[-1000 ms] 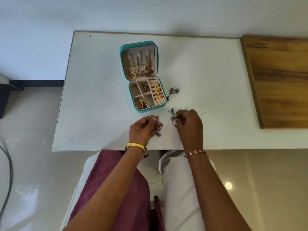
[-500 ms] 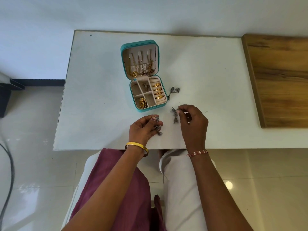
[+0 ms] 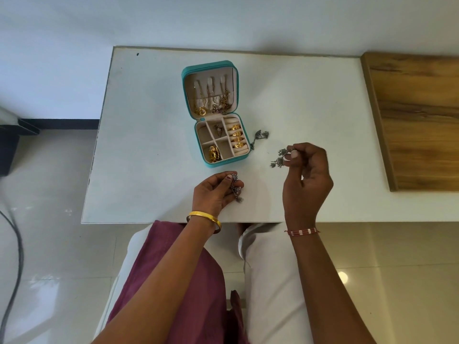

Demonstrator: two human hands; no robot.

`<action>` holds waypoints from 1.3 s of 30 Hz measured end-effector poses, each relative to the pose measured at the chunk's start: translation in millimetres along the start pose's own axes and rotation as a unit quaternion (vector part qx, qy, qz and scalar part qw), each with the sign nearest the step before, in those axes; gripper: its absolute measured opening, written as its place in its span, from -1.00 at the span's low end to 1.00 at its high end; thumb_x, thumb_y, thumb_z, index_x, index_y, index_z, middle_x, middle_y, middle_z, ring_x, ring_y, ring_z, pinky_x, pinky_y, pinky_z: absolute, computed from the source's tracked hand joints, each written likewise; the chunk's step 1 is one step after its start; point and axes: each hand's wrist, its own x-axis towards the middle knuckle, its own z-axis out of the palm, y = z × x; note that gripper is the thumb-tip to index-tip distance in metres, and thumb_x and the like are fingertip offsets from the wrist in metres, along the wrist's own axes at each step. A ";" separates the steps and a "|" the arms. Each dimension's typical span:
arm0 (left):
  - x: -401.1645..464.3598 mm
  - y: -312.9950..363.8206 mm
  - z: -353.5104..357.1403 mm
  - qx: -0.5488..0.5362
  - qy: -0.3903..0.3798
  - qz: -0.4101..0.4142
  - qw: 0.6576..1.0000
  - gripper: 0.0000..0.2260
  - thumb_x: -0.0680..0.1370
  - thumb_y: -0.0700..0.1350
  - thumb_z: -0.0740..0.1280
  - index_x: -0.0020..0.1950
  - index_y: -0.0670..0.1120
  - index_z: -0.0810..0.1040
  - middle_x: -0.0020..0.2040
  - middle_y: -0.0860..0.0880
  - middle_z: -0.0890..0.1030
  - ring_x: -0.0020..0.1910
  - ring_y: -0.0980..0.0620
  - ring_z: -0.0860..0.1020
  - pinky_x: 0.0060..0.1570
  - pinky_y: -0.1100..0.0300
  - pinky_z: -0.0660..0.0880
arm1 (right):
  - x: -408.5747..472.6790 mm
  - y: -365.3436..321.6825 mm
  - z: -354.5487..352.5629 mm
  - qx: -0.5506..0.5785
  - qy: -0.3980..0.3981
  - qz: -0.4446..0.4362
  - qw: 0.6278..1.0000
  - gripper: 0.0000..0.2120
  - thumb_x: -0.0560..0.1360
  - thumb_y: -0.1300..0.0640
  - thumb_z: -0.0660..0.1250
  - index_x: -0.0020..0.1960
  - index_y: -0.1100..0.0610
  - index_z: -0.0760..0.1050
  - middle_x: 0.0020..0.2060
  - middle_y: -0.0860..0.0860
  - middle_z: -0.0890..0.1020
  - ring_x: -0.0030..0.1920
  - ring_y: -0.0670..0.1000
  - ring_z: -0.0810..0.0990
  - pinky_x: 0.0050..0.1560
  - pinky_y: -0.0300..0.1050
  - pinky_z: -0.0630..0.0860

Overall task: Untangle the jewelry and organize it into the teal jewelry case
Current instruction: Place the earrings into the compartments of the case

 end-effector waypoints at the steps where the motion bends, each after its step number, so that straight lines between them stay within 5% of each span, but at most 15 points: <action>1: 0.0 0.0 -0.1 0.001 0.000 0.000 1.000 -0.86 0.53 -0.28 0.23 -0.08 -0.15 0.58 -0.34 -0.02 0.67 -0.29 0.07 0.65 -0.12 0.22 0.60 | 1.0 -3.2 -0.3 0.024 0.003 -0.002 1.000 -0.91 0.51 0.18 0.20 -0.07 0.11 0.49 -0.20 -0.04 0.58 -0.16 -0.02 0.58 -0.09 -0.27 0.52; 5: 1.0 0.0 -1.2 0.001 -0.003 -0.001 1.000 -0.86 0.53 -0.28 0.23 -0.07 -0.16 0.58 -0.34 -0.02 0.67 -0.29 0.07 0.65 -0.13 0.23 0.60 | 4.9 3.0 0.3 0.090 -0.041 0.130 0.987 -0.84 0.50 0.29 0.25 -0.11 0.04 0.48 -0.22 0.06 0.60 -0.17 0.04 0.59 -0.07 -0.16 0.56; 10: 1.4 0.4 -1.4 -0.003 -0.011 -0.002 1.000 -0.87 0.53 -0.29 0.23 -0.07 -0.18 0.57 -0.35 -0.03 0.67 -0.29 0.07 0.65 -0.14 0.24 0.60 | 6.7 17.9 -7.3 0.245 -0.090 0.355 0.898 -0.83 0.53 0.36 0.19 -0.10 0.17 0.51 -0.36 -0.02 0.63 -0.29 -0.06 0.60 -0.11 -0.16 0.58; 18: -0.4 2.0 -0.7 0.008 -0.010 -0.003 1.000 -0.85 0.54 -0.30 0.22 -0.09 -0.16 0.57 -0.33 -0.05 0.66 -0.29 0.06 0.65 -0.14 0.22 0.60 | 5.7 12.3 -8.0 0.225 -0.147 0.351 0.897 -0.81 0.56 0.33 0.15 -0.10 0.16 0.51 -0.35 0.02 0.63 -0.37 -0.01 0.59 -0.33 -0.17 0.57; 25: -2.9 2.2 0.4 0.024 -0.016 0.004 1.000 -0.81 0.56 -0.29 0.17 -0.12 -0.13 0.55 -0.38 -0.01 0.66 -0.29 0.07 0.64 -0.16 0.24 0.59 | 6.7 13.9 -5.6 0.190 -0.157 0.324 0.913 -0.77 0.56 0.36 0.12 -0.10 0.16 0.50 -0.28 0.09 0.59 -0.26 0.02 0.60 -0.09 -0.12 0.57; 30: -2.4 2.7 0.6 0.023 -0.016 0.000 1.000 -0.80 0.57 -0.28 0.17 -0.13 -0.13 0.55 -0.39 -0.01 0.65 -0.30 0.07 0.64 -0.14 0.22 0.59 | 9.4 6.3 -6.1 0.231 -0.168 0.318 0.904 -0.78 0.59 0.33 0.07 -0.11 0.16 0.45 -0.40 0.00 0.61 -0.38 0.03 0.60 -0.24 -0.12 0.58; 39: -4.4 4.2 3.1 0.031 0.000 -0.001 1.000 -0.83 0.56 -0.27 0.19 -0.09 -0.13 0.57 -0.36 -0.01 0.65 -0.29 0.05 0.64 -0.15 0.22 0.59 | 10.9 1.7 -6.2 0.211 -0.170 0.300 0.915 -0.81 0.56 0.33 0.14 -0.09 0.16 0.50 -0.36 -0.02 0.65 -0.26 0.01 0.62 -0.09 -0.05 0.59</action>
